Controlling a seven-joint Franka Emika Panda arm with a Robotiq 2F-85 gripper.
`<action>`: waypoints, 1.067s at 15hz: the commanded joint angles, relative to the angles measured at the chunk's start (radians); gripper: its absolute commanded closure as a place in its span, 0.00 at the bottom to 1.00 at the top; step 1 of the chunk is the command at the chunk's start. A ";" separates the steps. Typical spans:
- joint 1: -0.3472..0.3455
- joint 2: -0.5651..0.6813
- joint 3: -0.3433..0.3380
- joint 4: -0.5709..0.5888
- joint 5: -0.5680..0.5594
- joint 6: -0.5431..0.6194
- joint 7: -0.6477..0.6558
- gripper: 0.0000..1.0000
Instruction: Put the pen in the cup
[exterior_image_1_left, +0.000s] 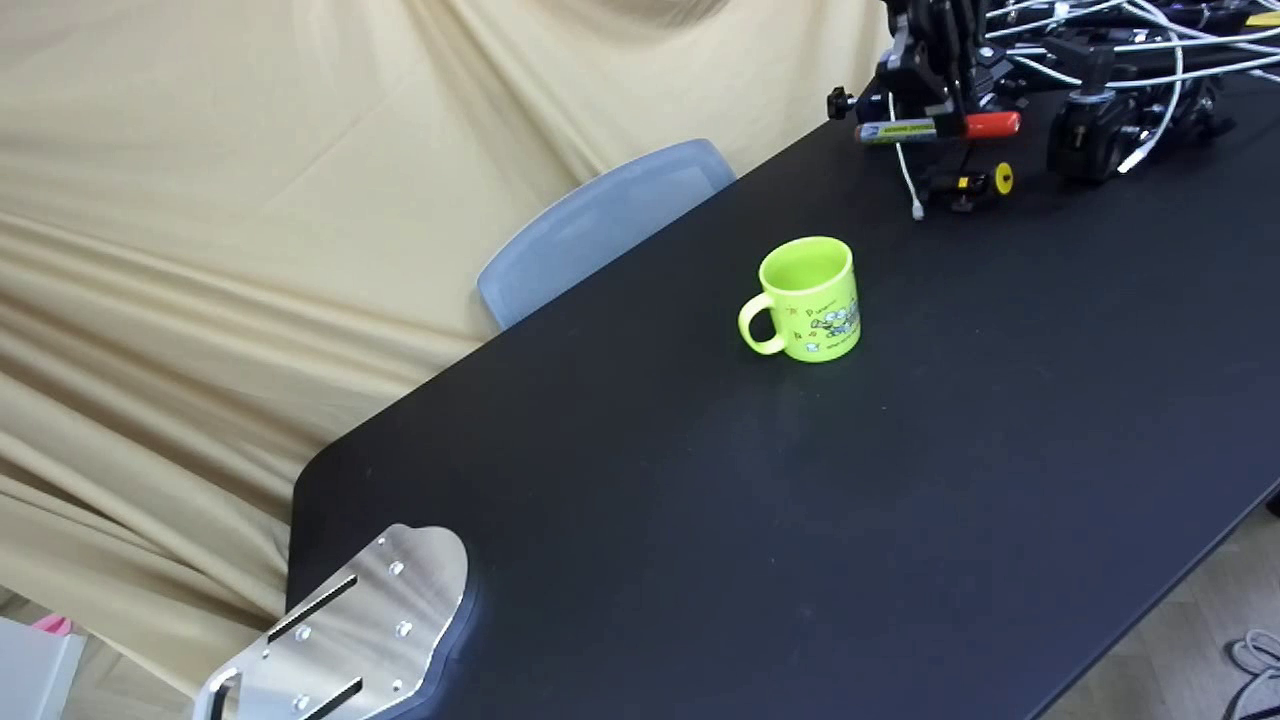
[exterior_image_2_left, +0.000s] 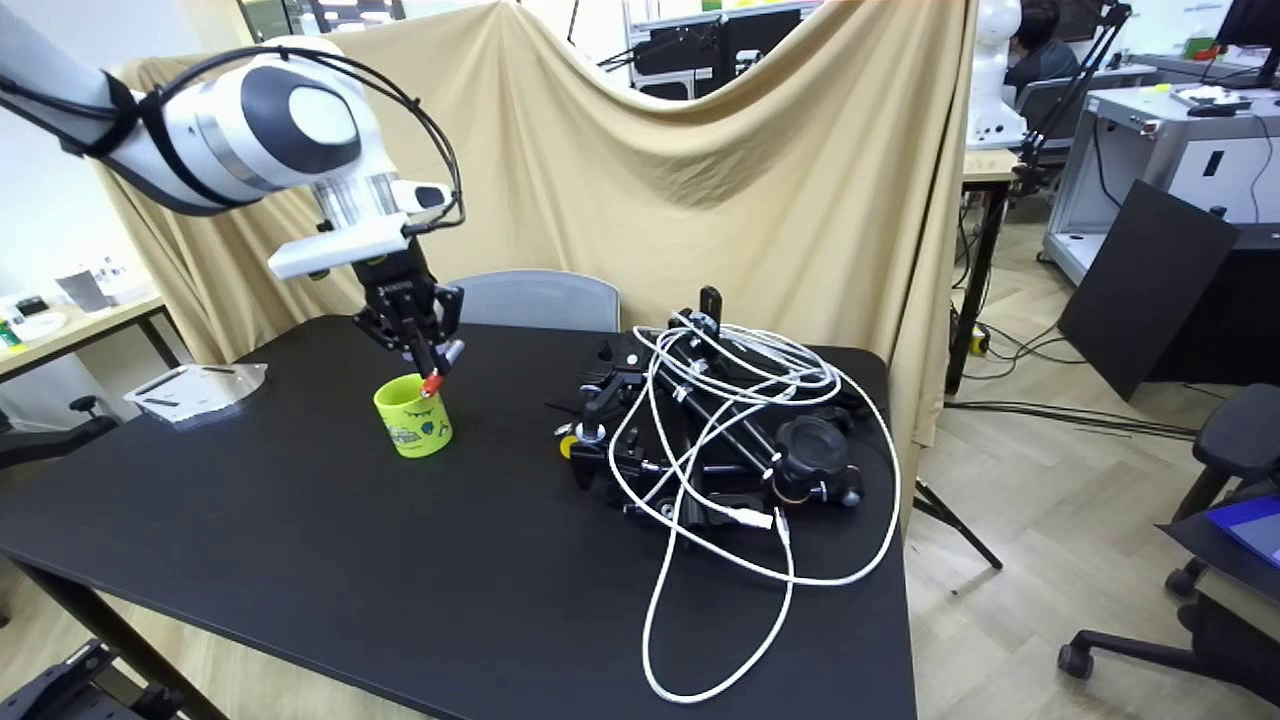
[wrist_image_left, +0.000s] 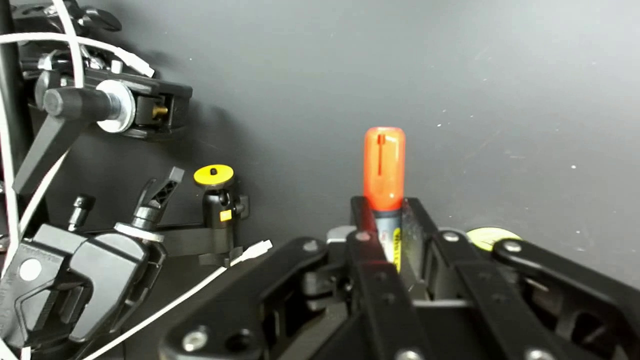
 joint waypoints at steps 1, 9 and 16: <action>0.001 0.013 0.035 0.130 0.062 -0.198 -0.051 0.95; 0.021 0.183 0.072 0.419 0.134 -0.517 -0.024 0.95; 0.025 0.277 0.080 0.502 0.184 -0.590 -0.041 0.80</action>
